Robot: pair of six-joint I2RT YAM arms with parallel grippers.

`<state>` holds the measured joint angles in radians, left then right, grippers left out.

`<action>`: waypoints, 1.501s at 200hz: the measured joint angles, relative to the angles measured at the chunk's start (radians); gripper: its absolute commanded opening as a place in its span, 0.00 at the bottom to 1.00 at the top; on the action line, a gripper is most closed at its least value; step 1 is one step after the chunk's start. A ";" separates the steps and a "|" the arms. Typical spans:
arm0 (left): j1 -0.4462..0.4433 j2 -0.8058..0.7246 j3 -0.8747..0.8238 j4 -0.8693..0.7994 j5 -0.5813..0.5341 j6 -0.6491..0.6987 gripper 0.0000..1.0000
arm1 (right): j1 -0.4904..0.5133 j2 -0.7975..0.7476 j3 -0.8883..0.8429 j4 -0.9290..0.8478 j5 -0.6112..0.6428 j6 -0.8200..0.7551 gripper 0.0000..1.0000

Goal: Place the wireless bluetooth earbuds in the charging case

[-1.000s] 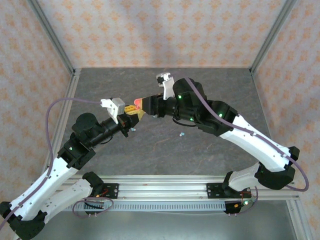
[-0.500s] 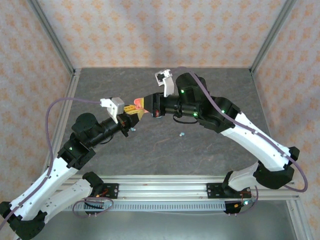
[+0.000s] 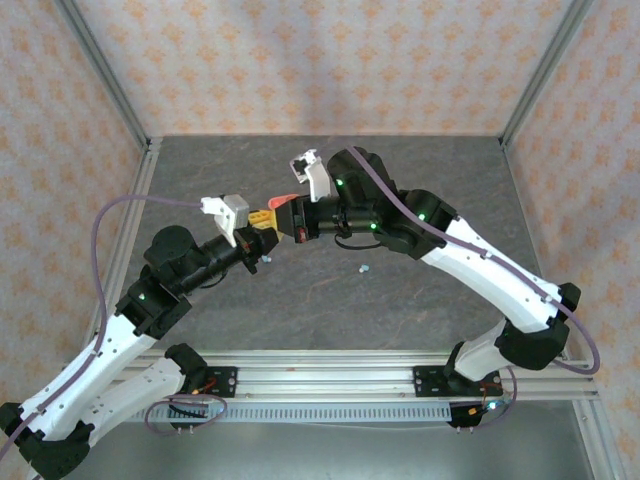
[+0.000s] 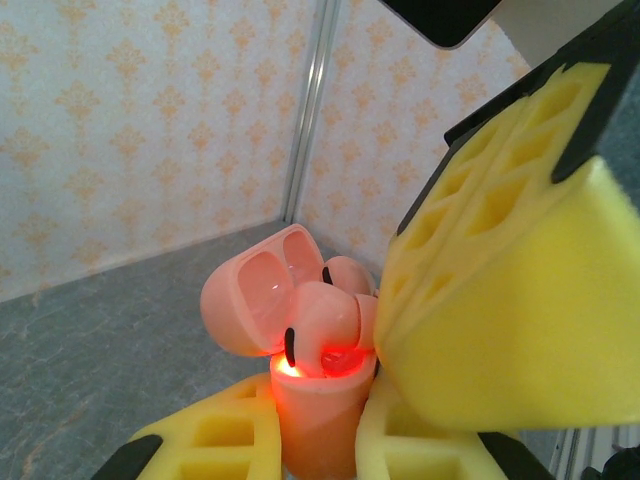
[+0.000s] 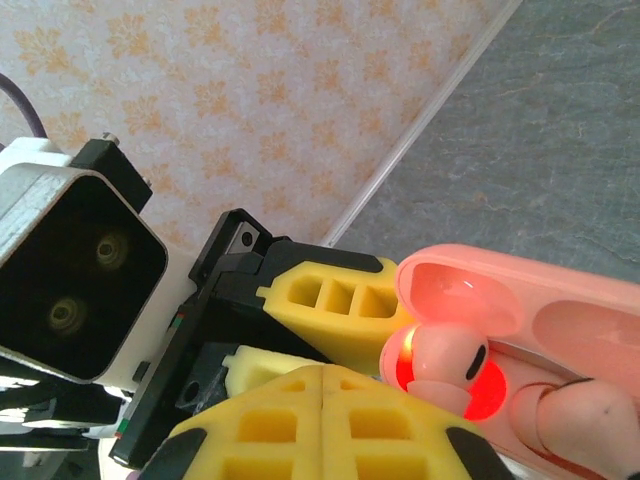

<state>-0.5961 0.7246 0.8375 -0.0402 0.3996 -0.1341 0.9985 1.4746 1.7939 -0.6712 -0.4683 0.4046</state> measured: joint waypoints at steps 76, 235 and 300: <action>0.000 0.000 0.000 0.000 0.000 -0.023 0.00 | -0.030 0.000 0.001 -0.035 0.023 -0.013 0.00; 0.000 0.000 0.000 0.000 0.001 -0.025 0.00 | -0.078 -0.037 0.085 -0.060 0.032 -0.003 0.07; 0.000 -0.001 0.015 0.010 0.071 -0.022 0.00 | -0.334 -0.030 0.074 -0.100 -0.091 0.120 0.38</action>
<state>-0.5961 0.7235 0.8524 -0.0299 0.4702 -0.1558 0.6643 1.4448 1.8679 -0.7712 -0.5594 0.5243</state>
